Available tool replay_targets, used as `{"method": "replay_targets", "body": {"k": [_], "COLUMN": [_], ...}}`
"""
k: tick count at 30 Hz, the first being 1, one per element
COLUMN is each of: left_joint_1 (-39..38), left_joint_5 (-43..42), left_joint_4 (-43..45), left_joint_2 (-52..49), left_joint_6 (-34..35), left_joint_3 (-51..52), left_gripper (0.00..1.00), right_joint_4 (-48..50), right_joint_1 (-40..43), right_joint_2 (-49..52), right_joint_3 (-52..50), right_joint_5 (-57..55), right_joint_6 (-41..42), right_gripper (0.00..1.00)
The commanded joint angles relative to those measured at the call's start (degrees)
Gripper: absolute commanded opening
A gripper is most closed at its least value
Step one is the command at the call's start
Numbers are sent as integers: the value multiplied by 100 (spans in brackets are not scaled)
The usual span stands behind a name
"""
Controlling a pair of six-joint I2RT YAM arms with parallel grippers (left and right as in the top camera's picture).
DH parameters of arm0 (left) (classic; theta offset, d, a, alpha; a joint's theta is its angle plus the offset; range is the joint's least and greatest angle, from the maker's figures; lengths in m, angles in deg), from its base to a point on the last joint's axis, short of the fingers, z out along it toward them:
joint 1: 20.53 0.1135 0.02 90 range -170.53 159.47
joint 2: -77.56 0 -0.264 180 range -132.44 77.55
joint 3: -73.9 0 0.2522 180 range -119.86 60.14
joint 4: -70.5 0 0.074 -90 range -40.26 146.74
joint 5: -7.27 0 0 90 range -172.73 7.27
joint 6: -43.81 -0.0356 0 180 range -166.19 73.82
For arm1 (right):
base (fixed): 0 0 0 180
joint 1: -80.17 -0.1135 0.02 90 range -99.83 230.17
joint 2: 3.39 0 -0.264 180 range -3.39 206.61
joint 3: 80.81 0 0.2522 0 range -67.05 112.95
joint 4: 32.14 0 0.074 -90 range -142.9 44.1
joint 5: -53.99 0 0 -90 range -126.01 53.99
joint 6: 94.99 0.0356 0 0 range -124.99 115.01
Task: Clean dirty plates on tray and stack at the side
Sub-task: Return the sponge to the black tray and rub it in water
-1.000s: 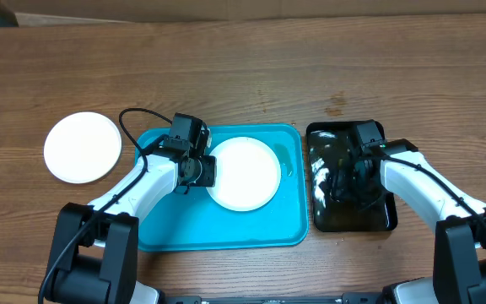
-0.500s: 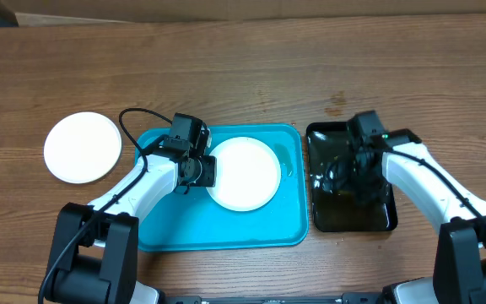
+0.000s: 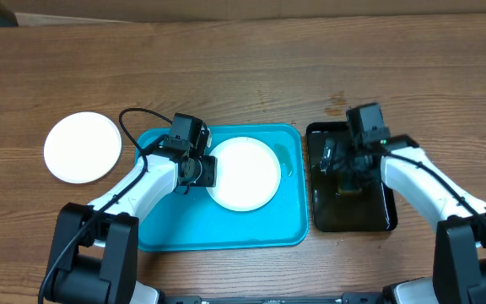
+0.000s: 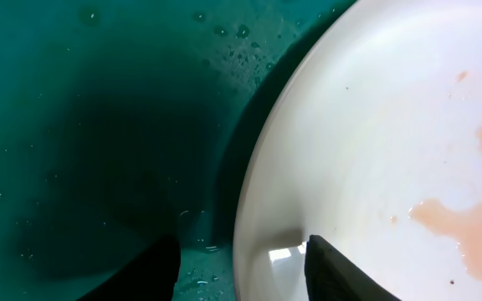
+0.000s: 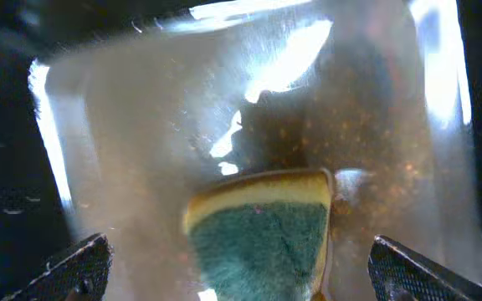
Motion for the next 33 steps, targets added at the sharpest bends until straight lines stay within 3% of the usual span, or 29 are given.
{"method": "replay_targets", "body": {"k": [1,2,3,4,5,6,8,9,10,11,13,15,20,24,26,27,29,33], "left_joint_1": [-50,-50,-50,-50,-50,-50,-50,-50,-50,-50,-50,-50,-50,-50,-50,-50,-50,-50], "left_joint_5": [-24,-26,-26,-26,-26,-26,-26,-24,-24,-17,-4,-4,-4,-4,0,0,2,155], "left_joint_4": [0,0,0,-2,-4,-13,-44,-68,-101,-140,-225,-291,-299,-278,-278,-269,-232,-173], "left_joint_2": [-48,-48,-48,-48,-48,-48,-48,-48,-48,-48,-48,-48,-48,-48,-48,-48,-48,-48], "left_joint_6": [-107,-107,-107,-107,-107,-107,-107,-107,-109,-111,-111,-111,-111,-114,-142,-234,-361,-503], "left_joint_3": [52,52,52,52,52,52,52,52,52,52,52,52,52,52,52,52,52,52], "left_gripper": [50,51,51,51,52,53,57,61,63,66,74,73,42,36,24,16,8,4], "right_joint_4": [326,402,428,498,522,485,227,-4,-254,-544,-1169,-1554,-1786,-1143,-811,-638,-507,-905], "right_joint_1": [4,4,4,4,4,4,4,4,4,4,4,4,4,4,4,4,4,11], "right_joint_2": [42,42,42,39,37,37,24,7,-7,-13,-15,-13,17,20,20,20,20,-39], "right_joint_3": [-323,-361,-363,-354,-326,-236,24,212,385,566,872,949,656,164,-61,-177,-291,20], "right_joint_5": [-59,-39,-42,-44,-42,-33,111,236,326,398,411,411,404,389,391,391,437,715], "right_joint_6": [9,9,4,2,2,7,7,7,7,7,9,9,7,9,9,9,9,4], "right_gripper": [80,50,28,11,8,9,31,49,74,82,87,87,68,71,70,57,4,4]}}
